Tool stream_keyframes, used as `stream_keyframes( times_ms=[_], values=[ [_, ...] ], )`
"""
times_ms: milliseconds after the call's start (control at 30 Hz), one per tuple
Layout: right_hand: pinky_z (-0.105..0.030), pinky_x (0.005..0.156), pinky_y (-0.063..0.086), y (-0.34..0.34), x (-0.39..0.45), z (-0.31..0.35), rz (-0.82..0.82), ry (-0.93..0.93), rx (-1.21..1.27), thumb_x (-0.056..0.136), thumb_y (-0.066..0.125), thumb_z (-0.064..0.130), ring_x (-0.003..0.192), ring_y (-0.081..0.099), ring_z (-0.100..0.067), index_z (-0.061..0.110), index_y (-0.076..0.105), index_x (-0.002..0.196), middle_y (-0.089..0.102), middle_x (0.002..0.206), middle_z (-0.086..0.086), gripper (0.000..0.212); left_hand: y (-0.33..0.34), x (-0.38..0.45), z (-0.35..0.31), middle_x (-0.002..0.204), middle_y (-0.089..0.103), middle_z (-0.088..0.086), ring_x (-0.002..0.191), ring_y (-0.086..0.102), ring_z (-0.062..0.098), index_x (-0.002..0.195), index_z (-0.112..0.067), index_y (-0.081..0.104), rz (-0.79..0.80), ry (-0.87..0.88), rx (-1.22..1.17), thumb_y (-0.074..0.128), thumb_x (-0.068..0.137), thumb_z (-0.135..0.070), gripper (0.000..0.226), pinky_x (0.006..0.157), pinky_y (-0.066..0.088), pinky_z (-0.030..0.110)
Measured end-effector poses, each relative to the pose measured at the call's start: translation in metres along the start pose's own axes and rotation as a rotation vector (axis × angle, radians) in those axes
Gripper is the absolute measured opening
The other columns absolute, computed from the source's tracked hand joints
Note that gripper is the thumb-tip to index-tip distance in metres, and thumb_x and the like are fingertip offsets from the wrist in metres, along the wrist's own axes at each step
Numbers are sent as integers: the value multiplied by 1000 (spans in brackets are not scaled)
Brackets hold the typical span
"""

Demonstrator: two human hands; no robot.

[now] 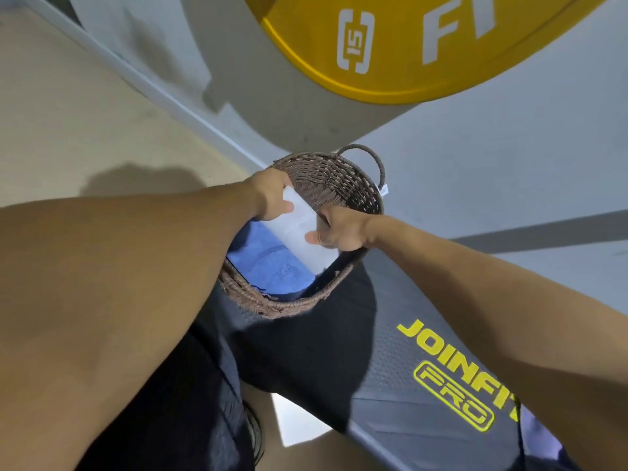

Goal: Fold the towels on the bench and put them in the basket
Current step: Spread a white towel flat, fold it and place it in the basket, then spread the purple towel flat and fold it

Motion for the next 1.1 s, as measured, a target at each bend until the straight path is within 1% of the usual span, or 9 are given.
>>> stream_keyframes(
  times_ms=[100, 267, 400, 533, 633, 767, 900, 1000, 1100],
  values=[
    [-33, 92, 41, -1, 0, 4, -4, 55, -123, 95, 60, 46, 108, 53, -25, 11, 49, 120, 57, 118, -5, 44, 1, -3, -4, 140, 51, 13, 127, 48, 31, 140, -9, 45, 24, -25, 174, 61, 95, -23, 50, 97, 39, 33],
    [-38, 106, 41, 5, -5, 11, -272, 60, -129, 82, 77, 40, 125, 49, -33, 4, 37, 139, 49, 135, -17, 78, 3, -13, -38, 116, 57, 11, 109, 57, 34, 111, -13, 54, -204, 201, 469, 61, 88, -7, 24, 83, 45, 41],
    [-30, 83, 48, 9, -11, 13, -282, 38, -125, 82, 78, 36, 102, 63, -28, 8, 61, 116, 68, 111, -10, 47, 16, -16, -30, 115, 50, 7, 113, 51, 29, 111, -15, 59, 37, 264, 416, 70, 87, -15, 27, 94, 43, 41],
    [-23, 82, 45, 4, -19, 14, -196, 54, -141, 64, 92, 32, 92, 56, -19, 12, 63, 117, 68, 109, -4, 65, 17, -13, -1, 119, 51, 9, 117, 49, 29, 115, -12, 65, 19, 238, 175, 76, 83, -17, 35, 103, 38, 38],
    [-23, 81, 45, 7, -15, 12, -227, 39, -171, 62, 94, 23, 95, 59, -20, 10, 64, 114, 68, 108, -5, 61, 19, -15, 12, 112, 47, 5, 114, 49, 28, 114, -10, 67, -4, 238, 54, 79, 80, -14, 36, 100, 36, 31],
    [-25, 86, 48, 16, -17, 7, -293, 2, -183, 67, 91, 25, 101, 63, -22, 8, 65, 114, 70, 110, -6, 57, 19, -11, 4, 113, 49, 5, 116, 50, 27, 117, -13, 65, 45, 221, 148, 75, 83, -18, 36, 101, 38, 32],
    [-31, 85, 51, 1, -60, -18, -494, -44, 95, 77, 83, 29, 90, 65, -21, 10, 65, 109, 70, 98, -3, 41, 8, -9, -35, 120, 63, 8, 111, 58, 28, 116, -14, 64, 74, 212, 330, 72, 83, -20, 35, 94, 46, 33],
    [-14, 70, 46, -4, -113, -50, -729, -41, 295, 83, 72, 19, 73, 62, -14, 14, 66, 95, 66, 79, 6, 14, 1, -18, -71, 97, 69, -1, 93, 63, 22, 97, -19, 68, -18, 272, 207, 70, 84, -17, 14, 82, 47, 30],
    [-6, 58, 39, 3, -176, -89, -710, 45, 291, 84, 72, 25, 65, 60, 2, 20, 68, 86, 68, 76, 11, 7, 6, -34, -125, 69, 62, -11, 70, 59, 14, 81, -22, 67, -44, 369, 73, 62, 86, -16, 9, 70, 43, 25]
  ],
)
Point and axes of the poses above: each hand's wrist, its own x-axis towards the middle knuckle, its own y-axis out of the palm, z = x × y, the point moved 1 cm from there along x, towards the middle knuckle
